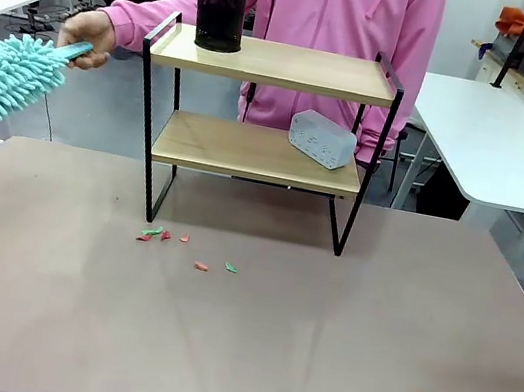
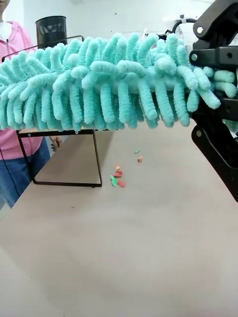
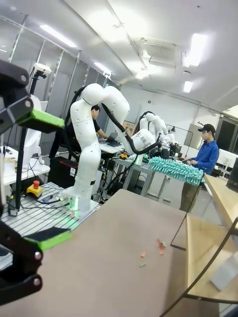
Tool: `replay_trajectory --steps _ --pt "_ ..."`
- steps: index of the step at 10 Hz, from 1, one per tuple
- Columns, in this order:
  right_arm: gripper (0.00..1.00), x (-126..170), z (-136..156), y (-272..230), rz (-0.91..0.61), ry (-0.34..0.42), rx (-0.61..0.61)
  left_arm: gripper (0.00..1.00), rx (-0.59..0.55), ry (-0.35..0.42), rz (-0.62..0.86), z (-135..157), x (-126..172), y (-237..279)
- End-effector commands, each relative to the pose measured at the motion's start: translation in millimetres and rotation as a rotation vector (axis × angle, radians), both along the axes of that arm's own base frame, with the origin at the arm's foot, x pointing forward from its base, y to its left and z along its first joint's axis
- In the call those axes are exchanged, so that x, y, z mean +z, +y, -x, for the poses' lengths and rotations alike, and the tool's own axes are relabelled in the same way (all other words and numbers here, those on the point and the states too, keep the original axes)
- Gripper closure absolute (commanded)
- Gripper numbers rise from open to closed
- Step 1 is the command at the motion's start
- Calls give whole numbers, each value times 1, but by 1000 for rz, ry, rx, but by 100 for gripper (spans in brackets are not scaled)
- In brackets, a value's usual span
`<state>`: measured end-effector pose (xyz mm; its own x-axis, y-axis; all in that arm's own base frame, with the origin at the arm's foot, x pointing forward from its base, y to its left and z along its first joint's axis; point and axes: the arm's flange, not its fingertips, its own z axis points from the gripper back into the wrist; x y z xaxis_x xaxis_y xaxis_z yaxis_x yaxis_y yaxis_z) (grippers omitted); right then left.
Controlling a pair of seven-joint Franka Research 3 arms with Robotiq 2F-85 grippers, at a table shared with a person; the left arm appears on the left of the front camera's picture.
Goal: Clean the shelf.
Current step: Hand the Duster back to the human.
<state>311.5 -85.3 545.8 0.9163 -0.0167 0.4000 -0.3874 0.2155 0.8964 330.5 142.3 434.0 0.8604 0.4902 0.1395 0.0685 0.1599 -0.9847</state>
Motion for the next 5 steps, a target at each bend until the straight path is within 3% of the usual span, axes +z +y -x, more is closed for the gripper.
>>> replay_trajectory --steps 1,5 --pt "0 1 1 -3 12 -13 13 100 -9 -27 4 2 2 -1" --pt "0 1 1 -3 12 -13 13 100 -9 -27 4 2 2 -1"
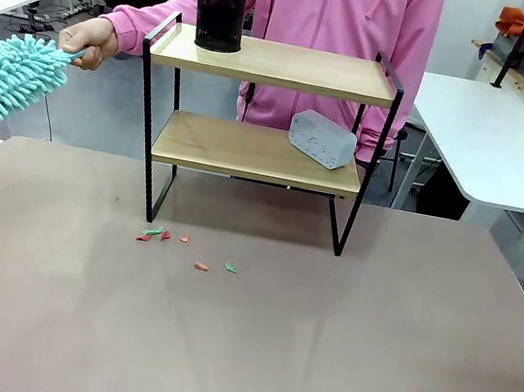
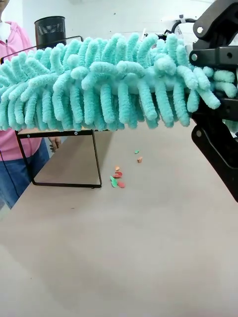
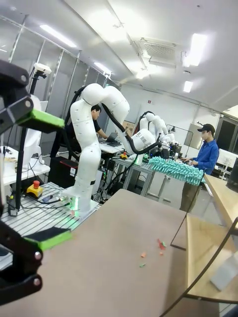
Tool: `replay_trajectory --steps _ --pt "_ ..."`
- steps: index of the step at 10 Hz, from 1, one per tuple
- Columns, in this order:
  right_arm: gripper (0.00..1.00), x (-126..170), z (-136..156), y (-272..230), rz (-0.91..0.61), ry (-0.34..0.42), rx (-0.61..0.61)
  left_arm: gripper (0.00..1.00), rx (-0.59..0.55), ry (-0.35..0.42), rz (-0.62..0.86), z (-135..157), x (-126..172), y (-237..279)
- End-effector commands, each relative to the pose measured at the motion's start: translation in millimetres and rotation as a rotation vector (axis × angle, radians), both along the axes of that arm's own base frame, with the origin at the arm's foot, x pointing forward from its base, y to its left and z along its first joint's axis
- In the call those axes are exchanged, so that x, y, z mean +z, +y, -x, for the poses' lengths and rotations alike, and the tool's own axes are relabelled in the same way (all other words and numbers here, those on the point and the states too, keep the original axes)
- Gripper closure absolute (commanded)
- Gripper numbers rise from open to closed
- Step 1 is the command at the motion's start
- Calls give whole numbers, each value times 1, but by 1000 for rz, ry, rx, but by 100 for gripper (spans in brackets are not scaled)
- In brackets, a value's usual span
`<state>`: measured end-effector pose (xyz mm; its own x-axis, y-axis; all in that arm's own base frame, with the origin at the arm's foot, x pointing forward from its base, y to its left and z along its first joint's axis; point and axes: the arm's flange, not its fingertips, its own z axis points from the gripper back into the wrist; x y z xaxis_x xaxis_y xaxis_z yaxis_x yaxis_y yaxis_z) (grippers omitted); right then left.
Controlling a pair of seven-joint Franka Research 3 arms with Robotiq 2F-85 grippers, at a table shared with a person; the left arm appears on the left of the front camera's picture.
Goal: Clean the shelf.
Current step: Hand the Duster back to the human.
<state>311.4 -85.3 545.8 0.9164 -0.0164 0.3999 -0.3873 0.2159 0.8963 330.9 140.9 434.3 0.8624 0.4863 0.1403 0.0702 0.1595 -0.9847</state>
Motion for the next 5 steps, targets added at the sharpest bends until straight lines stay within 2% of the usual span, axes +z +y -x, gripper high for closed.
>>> replay_trajectory --steps 1,2,3,4,5 --pt "0 1 1 -3 12 -13 13 27 0 0 0 0 0 0" --pt "0 1 1 -3 12 -13 13 26 5 2 -5 2 1 1" --pt "0 1 1 -3 12 -13 13 0 7 1 -3 3 2 1" --pt "0 1 1 -3 12 -13 13 21 9 -3 5 5 3 2" --pt "0 1 1 -3 12 -13 13 0 4 -8 11 6 5 1"
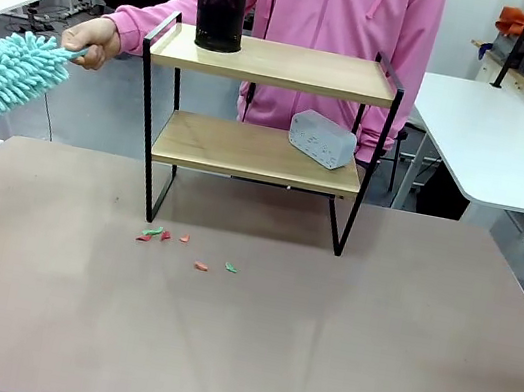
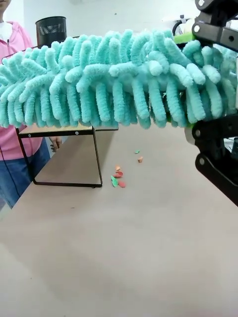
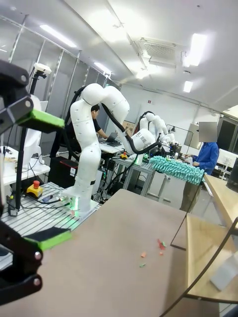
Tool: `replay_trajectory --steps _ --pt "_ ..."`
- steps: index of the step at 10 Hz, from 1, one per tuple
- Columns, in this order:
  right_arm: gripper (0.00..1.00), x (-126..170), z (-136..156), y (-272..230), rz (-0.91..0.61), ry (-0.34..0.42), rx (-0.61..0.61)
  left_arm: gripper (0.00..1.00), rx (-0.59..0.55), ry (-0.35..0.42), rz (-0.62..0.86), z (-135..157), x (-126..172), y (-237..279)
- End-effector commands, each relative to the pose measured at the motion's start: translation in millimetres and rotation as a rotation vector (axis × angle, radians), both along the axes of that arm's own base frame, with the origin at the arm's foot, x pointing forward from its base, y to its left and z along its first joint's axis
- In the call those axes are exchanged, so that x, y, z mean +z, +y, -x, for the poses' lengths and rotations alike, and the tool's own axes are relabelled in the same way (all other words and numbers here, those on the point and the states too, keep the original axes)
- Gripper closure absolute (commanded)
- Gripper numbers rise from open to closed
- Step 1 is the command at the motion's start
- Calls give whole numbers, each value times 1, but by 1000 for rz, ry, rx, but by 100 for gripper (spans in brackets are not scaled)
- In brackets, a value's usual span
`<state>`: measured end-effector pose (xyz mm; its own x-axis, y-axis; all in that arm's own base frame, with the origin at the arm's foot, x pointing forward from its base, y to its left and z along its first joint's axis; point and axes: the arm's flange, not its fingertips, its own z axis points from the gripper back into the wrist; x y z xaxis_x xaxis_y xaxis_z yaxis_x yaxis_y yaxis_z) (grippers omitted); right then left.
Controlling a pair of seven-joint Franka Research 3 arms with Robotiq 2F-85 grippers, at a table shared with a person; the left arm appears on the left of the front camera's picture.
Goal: Clean the shelf.
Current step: Hand the Duster back to the human.
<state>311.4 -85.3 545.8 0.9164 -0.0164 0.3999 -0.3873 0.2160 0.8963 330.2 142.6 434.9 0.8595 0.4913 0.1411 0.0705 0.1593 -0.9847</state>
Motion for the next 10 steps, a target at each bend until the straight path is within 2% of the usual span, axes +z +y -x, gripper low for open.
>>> replay_trajectory --steps 1,3,4,5,7,10 --pt "0 1 1 -3 12 -13 13 0 -3 -16 22 6 6 -5" --pt "0 -8 -7 7 5 34 20 0 -47 -36 76 4 5 -36" --pt "0 -30 -14 18 -14 81 21 0 -64 -40 91 0 0 -57" --pt "0 -52 -16 33 -56 98 11 0 -117 -29 119 -6 -4 -80" --pt "0 -85 -14 75 -116 132 -29 0 -217 15 71 -20 -15 -133" --pt "0 -101 0 131 -106 162 26 0 -434 101 47 -28 -39 -205"
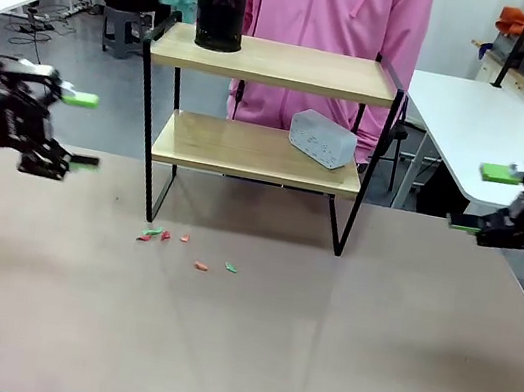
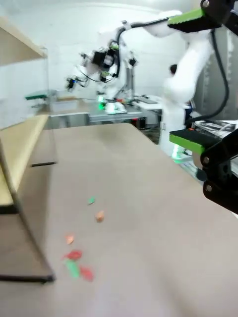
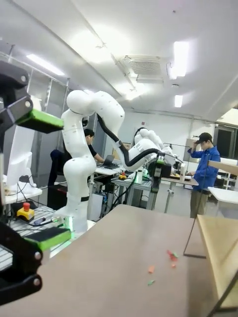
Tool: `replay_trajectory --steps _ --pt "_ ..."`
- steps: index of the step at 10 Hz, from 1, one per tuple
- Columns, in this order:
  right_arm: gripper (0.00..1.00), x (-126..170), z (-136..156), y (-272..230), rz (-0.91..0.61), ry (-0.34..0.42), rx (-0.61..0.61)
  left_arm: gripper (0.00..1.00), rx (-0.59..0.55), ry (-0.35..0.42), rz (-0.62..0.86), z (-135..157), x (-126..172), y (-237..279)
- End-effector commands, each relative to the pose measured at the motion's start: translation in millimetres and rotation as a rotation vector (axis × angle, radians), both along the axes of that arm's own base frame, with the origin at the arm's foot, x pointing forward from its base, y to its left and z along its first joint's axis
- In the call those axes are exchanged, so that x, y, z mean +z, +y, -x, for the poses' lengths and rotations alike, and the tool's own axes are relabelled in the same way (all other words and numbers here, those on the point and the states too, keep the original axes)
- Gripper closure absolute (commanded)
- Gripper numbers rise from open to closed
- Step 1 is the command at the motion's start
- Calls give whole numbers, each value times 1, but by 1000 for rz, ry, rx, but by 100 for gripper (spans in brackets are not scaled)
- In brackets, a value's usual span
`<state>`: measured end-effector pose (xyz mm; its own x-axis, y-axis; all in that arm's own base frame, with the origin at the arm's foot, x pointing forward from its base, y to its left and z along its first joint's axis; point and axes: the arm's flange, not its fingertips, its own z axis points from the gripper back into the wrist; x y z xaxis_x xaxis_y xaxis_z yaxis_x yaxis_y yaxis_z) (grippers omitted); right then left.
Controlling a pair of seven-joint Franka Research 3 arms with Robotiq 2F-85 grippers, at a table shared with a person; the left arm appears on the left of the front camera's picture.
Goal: Clean the shelf.
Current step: Hand the Duster back to the human.
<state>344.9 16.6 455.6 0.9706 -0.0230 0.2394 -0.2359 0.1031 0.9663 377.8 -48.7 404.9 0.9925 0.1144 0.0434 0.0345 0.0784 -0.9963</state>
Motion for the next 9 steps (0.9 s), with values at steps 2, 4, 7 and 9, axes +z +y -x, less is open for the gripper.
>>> replay_trajectory --steps 2,4,7,9 --pt "0 -22 30 39 42 36 9 0 -99 18 -6 18 -17 -36" --pt "0 -1 -2 15 14 0 21 0 -100 35 -18 4 -16 -39" --pt "0 -1 -2 15 14 0 21 0 -100 35 -18 4 -16 -39" --pt "0 -1 -2 15 14 0 21 0 -100 35 -18 4 -16 -39"
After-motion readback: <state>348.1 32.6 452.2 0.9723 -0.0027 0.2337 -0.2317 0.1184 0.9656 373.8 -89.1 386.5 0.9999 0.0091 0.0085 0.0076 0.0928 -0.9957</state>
